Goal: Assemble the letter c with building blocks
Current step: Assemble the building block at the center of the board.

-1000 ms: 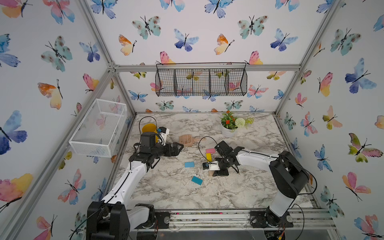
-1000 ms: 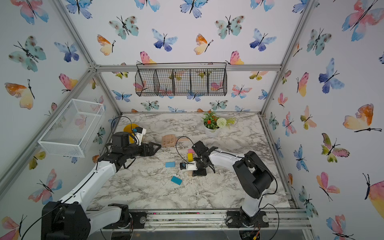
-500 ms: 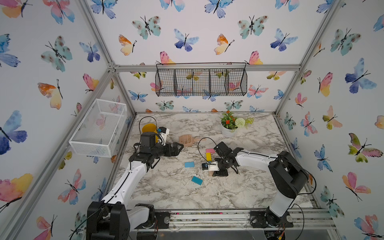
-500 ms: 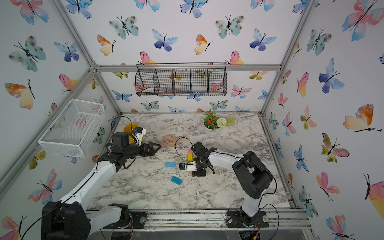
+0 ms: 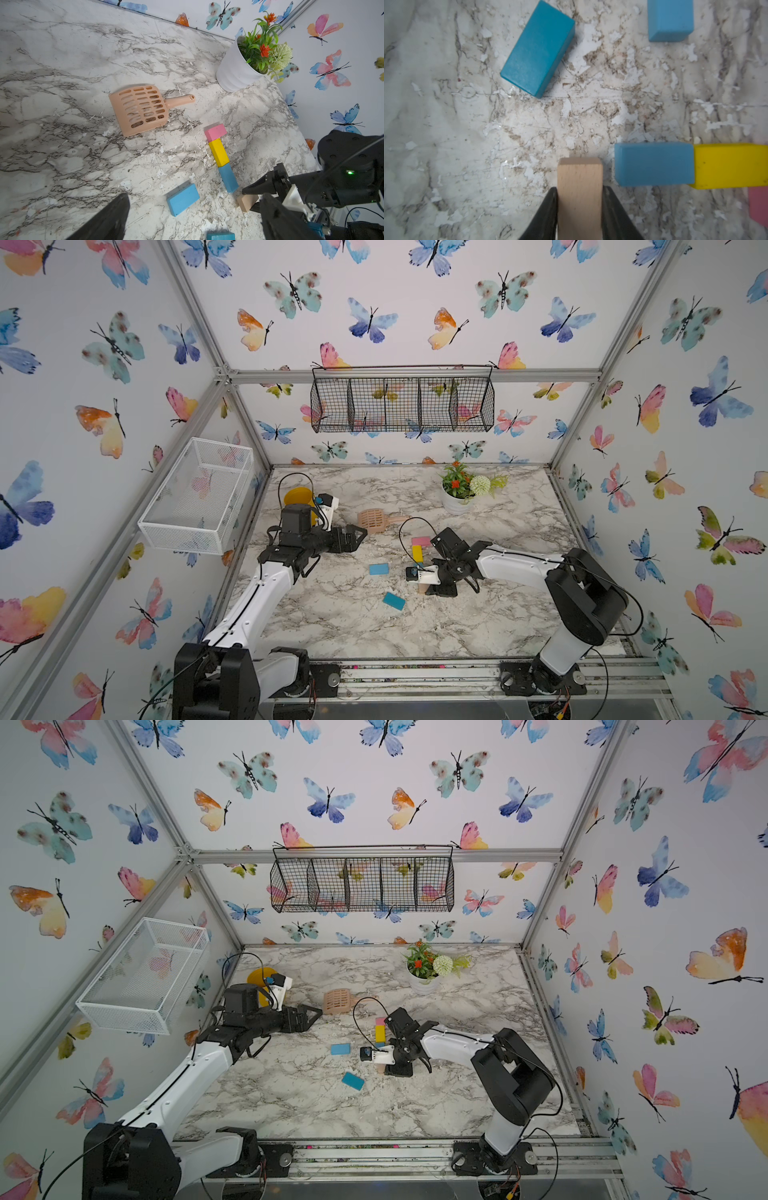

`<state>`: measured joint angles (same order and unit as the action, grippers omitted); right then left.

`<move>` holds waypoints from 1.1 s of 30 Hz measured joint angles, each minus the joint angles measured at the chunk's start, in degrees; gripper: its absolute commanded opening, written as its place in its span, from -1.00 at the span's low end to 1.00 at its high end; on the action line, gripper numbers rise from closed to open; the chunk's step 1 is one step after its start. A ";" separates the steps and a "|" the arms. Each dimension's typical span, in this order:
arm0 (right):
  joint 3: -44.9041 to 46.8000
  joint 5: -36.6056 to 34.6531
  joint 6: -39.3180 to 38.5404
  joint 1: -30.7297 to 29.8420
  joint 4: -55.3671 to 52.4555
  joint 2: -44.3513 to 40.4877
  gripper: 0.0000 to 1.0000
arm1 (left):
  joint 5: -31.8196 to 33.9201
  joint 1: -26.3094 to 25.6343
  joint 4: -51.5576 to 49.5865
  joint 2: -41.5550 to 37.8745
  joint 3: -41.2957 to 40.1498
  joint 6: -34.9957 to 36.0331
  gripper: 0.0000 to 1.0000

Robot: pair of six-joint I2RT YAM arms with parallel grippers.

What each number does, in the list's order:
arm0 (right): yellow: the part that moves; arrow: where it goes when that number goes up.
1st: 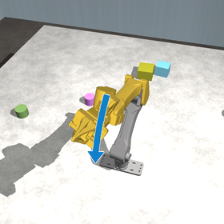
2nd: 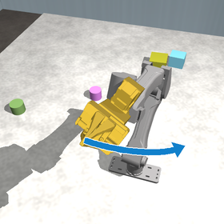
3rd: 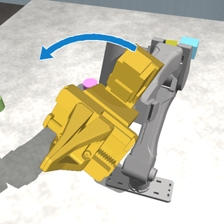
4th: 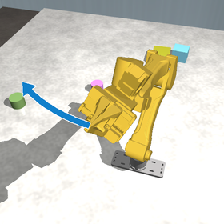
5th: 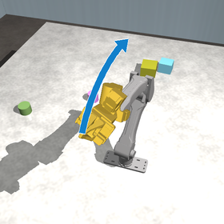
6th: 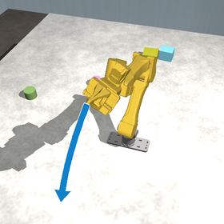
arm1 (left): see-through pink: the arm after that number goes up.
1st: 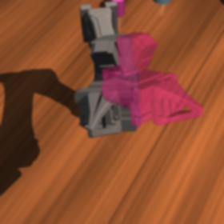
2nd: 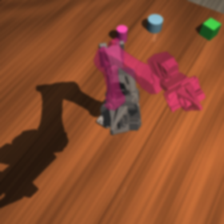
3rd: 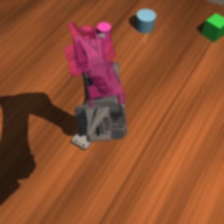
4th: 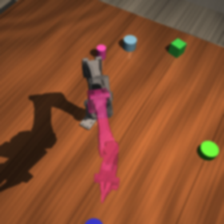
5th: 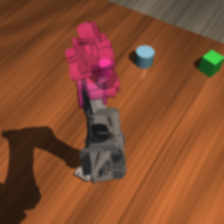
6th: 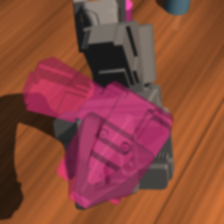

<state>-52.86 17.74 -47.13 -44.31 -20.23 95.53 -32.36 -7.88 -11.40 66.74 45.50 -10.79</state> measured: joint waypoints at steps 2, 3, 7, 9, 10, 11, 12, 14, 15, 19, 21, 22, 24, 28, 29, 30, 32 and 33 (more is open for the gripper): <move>0.76 0.04 0.85 0.00 0.66 -2.05 -0.01 | 0.02 0.00 -0.02 0.00 0.00 0.00 0.97; 0.98 0.04 1.36 0.00 1.09 -2.95 0.03 | 0.00 0.00 0.00 0.00 0.00 0.02 0.97; 0.98 0.09 2.91 0.00 1.88 -4.31 0.03 | 0.00 0.00 -0.02 0.00 0.00 0.02 0.97; 0.90 0.17 3.69 0.00 1.68 -4.07 -0.01 | 0.00 0.00 -0.02 0.00 -0.02 0.02 0.97; 0.81 0.17 4.04 0.00 1.40 -3.89 -0.02 | 0.02 0.00 0.00 0.00 -0.04 0.02 0.97; 0.81 0.20 4.31 0.00 1.29 -3.80 -0.02 | 0.02 0.00 0.00 0.00 -0.07 0.02 0.97; 0.81 0.22 4.74 0.00 1.03 -3.78 -0.02 | 0.00 0.00 -0.02 0.00 -0.09 0.02 0.97; 0.98 0.22 5.84 0.00 1.03 -4.07 -0.03 | 0.00 0.00 -0.02 0.00 -0.09 0.02 0.97; 1.38 0.20 6.71 0.00 1.25 -4.50 -0.08 | 0.02 0.00 0.00 0.00 -0.09 0.02 0.97; 4.11 0.42 12.13 0.00 1.51 -7.28 -0.21 | 0.02 0.00 -0.02 0.00 -0.09 0.02 0.97; 5.09 0.31 15.91 0.00 1.57 -8.26 -0.22 | 0.02 0.00 -0.02 0.00 -0.09 0.02 0.97; 5.38 0.13 18.32 0.00 1.62 -8.55 -0.21 | 0.02 0.00 -0.02 -0.02 -0.09 0.02 0.97; 5.60 -0.28 23.30 0.00 1.66 -8.79 -0.20 | 0.02 0.00 0.00 -0.02 -0.09 0.02 0.97; 6.03 -1.38 34.51 0.00 2.36 -9.75 -0.20 | 0.00 0.00 -0.02 -0.02 -0.09 0.04 0.97; 6.27 -1.40 36.76 0.00 2.62 -10.19 -0.21 | 0.02 0.00 -0.02 -0.02 -0.09 0.02 0.97; 6.56 -1.40 39.54 0.00 2.80 -10.75 -0.22 | 0.02 0.00 -0.02 -0.02 -0.09 0.02 0.97; 7.21 -1.51 43.71 0.00 3.10 -12.22 -0.23 | 0.02 0.00 -0.02 -0.02 -0.09 0.04 0.97; 7.58 -1.57 45.88 0.00 3.13 -13.31 -0.23 | 0.02 0.00 -0.02 -0.02 -0.09 0.02 0.97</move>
<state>-45.28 16.16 -1.26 -44.31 -17.10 82.21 -32.34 -7.88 -11.42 66.72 45.41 -10.76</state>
